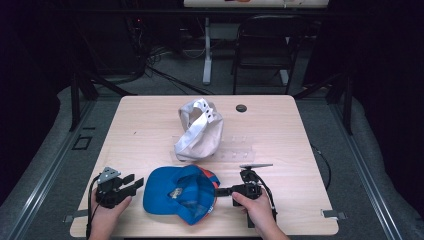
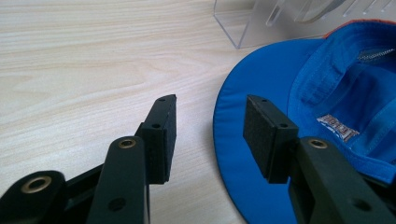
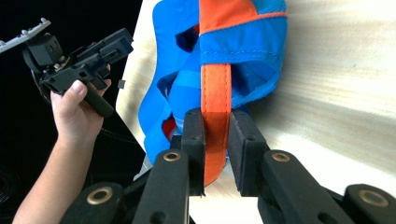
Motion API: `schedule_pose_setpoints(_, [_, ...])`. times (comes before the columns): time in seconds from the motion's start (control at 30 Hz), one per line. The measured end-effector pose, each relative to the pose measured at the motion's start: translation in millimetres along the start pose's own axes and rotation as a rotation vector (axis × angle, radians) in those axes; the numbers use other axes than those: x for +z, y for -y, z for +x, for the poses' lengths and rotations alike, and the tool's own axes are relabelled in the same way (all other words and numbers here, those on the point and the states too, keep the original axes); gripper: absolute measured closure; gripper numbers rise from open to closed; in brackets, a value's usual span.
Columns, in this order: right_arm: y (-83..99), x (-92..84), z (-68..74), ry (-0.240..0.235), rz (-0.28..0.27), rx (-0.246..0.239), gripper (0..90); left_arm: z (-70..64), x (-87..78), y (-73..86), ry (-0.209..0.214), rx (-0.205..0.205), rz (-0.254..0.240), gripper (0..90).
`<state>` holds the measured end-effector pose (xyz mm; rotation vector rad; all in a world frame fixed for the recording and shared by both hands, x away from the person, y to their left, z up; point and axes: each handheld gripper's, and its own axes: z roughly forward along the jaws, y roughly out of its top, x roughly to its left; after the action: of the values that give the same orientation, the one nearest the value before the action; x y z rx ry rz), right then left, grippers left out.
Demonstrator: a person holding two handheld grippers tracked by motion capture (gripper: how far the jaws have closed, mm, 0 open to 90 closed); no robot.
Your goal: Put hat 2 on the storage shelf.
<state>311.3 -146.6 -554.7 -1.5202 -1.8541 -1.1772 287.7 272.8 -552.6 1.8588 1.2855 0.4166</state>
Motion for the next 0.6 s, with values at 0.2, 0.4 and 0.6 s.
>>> schedule_pose_setpoints(0.2, [-12.7, -12.2, 7.5, 0.003, 0.013, 0.002, 77.9, -1.0, 1.0, -1.3, 0.004, 0.009, 0.012, 55.0])
schedule_pose_setpoints(0.4, [-25.7, -23.2, 23.6, -0.007, 0.014, 0.006, 78.0, -1.1, 1.6, -1.7, 0.005, 0.01, 0.001, 55.0])
schedule_pose_setpoints(0.6, [-42.8, -32.0, 44.2, -0.068, 0.033, 0.005, 78.1, -0.7, 1.5, -1.9, 0.008, 0.005, -0.003, 55.0])
